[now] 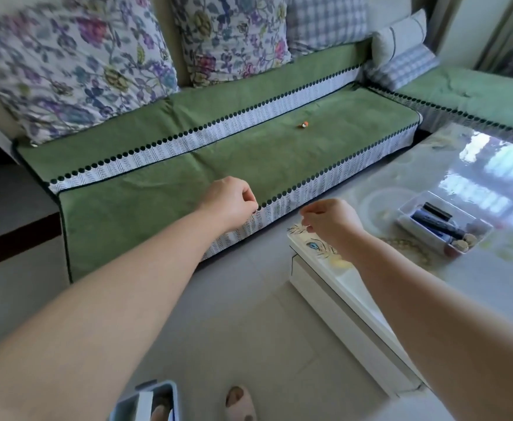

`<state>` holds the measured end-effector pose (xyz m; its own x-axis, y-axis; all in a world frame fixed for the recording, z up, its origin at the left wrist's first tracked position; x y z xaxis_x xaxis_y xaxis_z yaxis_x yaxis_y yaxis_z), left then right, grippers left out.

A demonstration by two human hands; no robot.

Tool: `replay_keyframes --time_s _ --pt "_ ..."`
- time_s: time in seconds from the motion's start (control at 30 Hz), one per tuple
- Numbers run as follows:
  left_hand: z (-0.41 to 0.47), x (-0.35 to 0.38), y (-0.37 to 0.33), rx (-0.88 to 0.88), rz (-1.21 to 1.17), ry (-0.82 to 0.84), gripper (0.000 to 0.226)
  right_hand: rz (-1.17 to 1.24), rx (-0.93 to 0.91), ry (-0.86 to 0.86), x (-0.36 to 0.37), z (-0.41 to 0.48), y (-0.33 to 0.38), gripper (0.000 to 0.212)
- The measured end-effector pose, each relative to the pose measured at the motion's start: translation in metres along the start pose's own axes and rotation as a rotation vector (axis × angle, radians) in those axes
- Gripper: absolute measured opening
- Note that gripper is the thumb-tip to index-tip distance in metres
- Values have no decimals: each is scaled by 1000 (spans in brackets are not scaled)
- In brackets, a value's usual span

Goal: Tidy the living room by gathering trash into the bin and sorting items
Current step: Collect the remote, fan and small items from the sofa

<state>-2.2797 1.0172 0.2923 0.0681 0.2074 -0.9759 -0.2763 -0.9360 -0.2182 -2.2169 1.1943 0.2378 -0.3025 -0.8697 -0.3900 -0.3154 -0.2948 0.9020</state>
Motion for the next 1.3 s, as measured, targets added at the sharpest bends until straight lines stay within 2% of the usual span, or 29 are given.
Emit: replay_keyframes --time_s 0.2,0.5,0.6,0.73,0.8,1.07,1.3 --pt "64 -5 20 -14 -9 -8 11 -19 -7 -7 9 55 18 23" --pt "219 -12 58 93 -38 37 7 -20 45 -106 49 184 62 22" --pt "266 -10 68 122 -140 68 7 -6 59 -147 57 222 67 20" --pt "339 2 78 81 -379 114 9 -13 96 -189 61 279 65 19" --pt "377 13 78 58 -423 134 10 -11 109 -203 59 312 63 20" --pt "539 50 42 42 -338 224 10 18 177 -221 40 473 60 19" --pt "654 38 6 71 -266 202 8 13 214 -209 23 596 80 20"
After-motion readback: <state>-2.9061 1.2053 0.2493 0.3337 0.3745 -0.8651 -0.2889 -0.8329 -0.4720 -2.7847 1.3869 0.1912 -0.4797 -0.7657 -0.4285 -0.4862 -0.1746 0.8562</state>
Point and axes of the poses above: each hand's wrist, its own z-axis towards the middle knuckle, its own x-axis out of the palm, y = z × x, the point moved 4 cm from there along z, towards the middle knuckle, and after that the axes turned 11 degrees about z, right-handed, at the moved point
